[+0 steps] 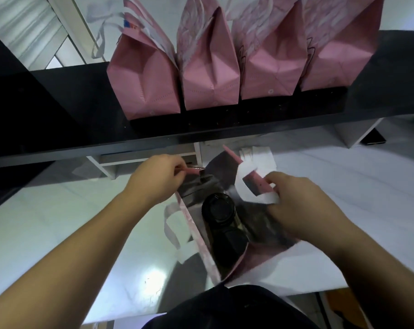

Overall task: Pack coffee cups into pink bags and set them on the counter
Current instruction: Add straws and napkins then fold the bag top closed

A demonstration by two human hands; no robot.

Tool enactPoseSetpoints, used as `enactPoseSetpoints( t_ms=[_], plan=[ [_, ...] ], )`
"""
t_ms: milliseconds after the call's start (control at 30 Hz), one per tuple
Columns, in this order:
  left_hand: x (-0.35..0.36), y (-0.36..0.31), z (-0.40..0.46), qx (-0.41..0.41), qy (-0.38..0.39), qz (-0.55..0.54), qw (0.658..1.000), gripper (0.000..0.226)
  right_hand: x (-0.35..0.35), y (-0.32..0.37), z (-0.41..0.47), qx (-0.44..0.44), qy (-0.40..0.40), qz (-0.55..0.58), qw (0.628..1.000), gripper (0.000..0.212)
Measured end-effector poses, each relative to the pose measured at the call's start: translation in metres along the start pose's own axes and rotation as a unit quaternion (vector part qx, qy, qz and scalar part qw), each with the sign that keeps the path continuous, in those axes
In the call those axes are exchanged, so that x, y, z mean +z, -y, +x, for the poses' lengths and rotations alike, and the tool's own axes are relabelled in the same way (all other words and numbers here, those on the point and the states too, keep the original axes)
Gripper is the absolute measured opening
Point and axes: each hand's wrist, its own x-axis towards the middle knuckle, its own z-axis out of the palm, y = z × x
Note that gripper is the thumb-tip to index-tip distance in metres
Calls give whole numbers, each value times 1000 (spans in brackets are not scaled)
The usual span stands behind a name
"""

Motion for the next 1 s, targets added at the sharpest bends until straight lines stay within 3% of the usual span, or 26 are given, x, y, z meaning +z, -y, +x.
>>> enactPoseSetpoints(
  t_ms=[267, 500, 633, 800, 933, 1000],
  plan=[
    [8, 20, -56, -75, -42, -113, 990, 26, -8, 24, 61, -68, -22, -74, 995, 37],
    [20, 12, -97, -146, -55, -198, 968, 23, -9, 51, 97, -196, 2, -82, 977, 34],
    [25, 6, -107, -160, -54, -216, 962, 19, -5, 54, 105, -227, 3, -88, 970, 34],
    [25, 7, -106, -184, -28, -268, 945, 8, -6, 47, 109, -242, 10, -77, 967, 34],
    [18, 11, -95, -203, -16, -286, 937, 17, -21, 27, 108, -277, 39, -25, 960, 50],
    [17, 14, -89, -210, -15, -290, 934, 20, -33, 10, 107, -252, 54, 35, 966, 53]
  ],
)
